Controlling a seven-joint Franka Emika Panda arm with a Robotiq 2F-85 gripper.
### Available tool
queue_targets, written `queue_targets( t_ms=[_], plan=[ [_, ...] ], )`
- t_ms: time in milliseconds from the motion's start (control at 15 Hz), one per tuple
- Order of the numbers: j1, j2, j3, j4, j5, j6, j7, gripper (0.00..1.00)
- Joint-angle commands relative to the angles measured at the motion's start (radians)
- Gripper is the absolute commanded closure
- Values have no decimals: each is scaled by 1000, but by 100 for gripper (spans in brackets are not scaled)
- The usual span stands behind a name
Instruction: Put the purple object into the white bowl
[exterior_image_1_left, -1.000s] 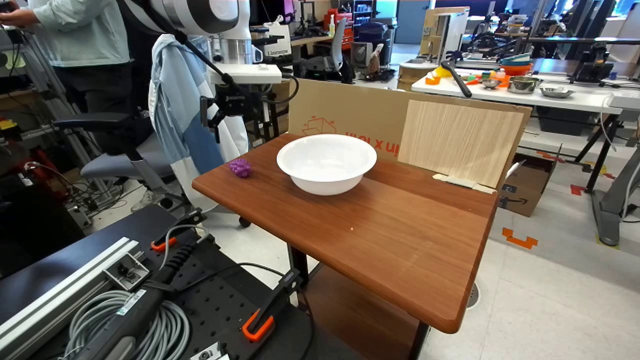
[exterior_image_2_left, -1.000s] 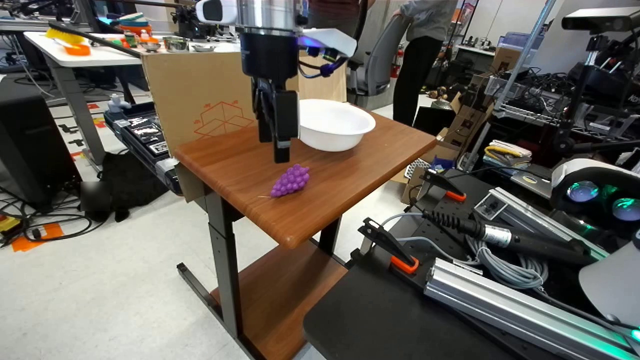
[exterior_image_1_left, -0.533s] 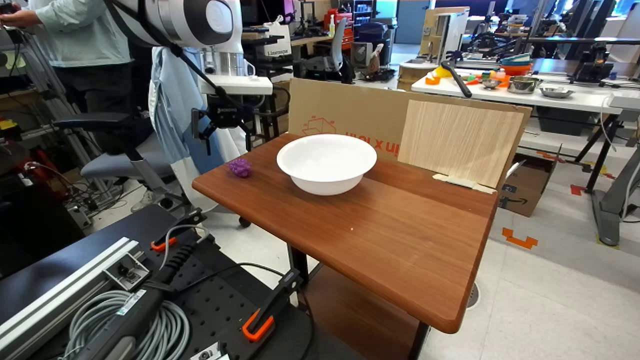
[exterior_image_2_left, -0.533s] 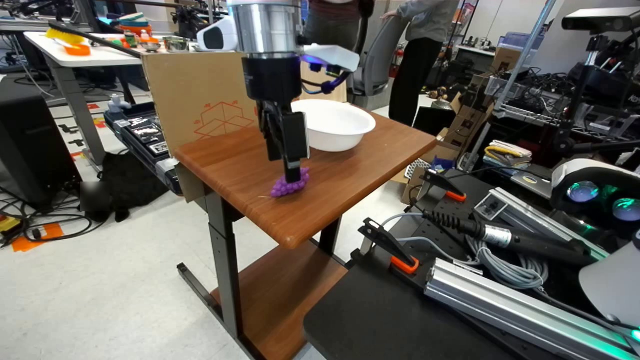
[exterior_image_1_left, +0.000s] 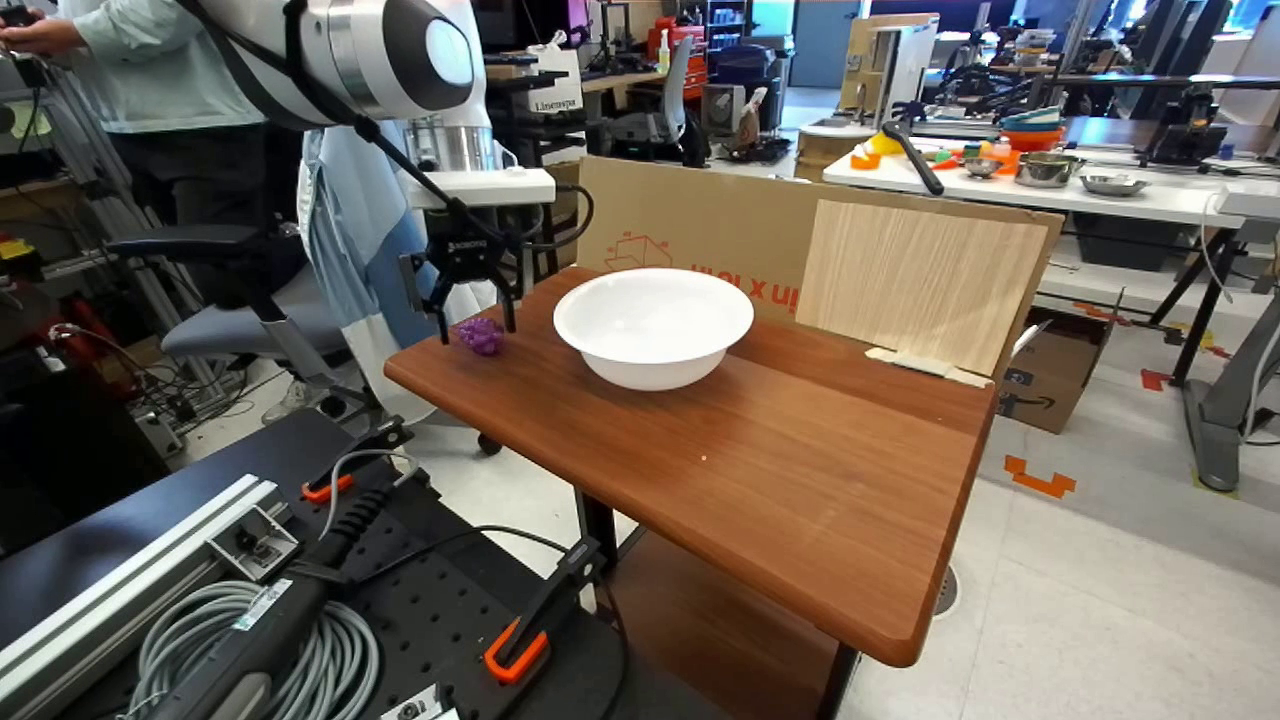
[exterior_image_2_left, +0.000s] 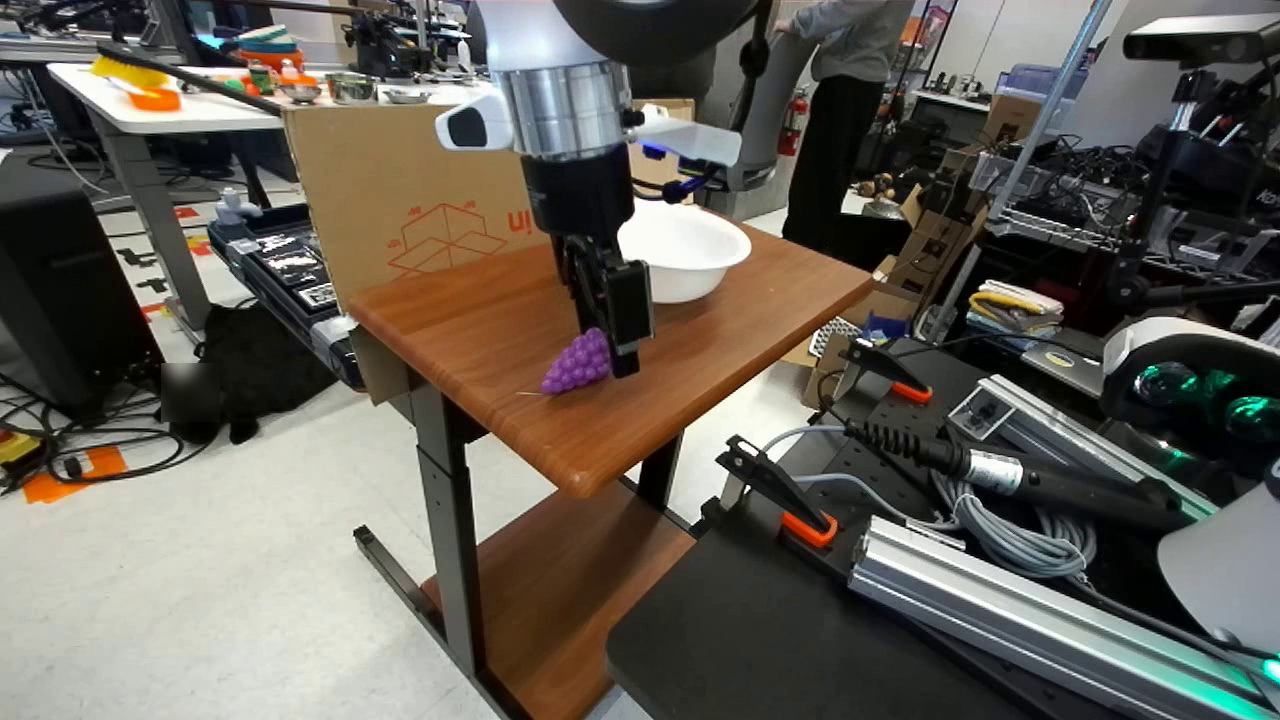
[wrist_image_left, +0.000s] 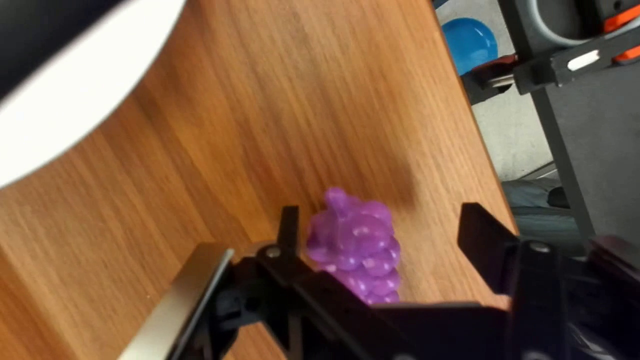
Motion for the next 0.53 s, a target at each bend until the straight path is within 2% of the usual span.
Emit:
queue_targets(
  t_ms=[0, 333, 467],
  plan=[
    [-26, 12, -6, 14, -26, 26, 27, 51],
    [-75, -9, 5, 10, 22, 42, 9, 88],
    [-94, -23, 11, 1, 45, 53, 2, 89]
  ],
)
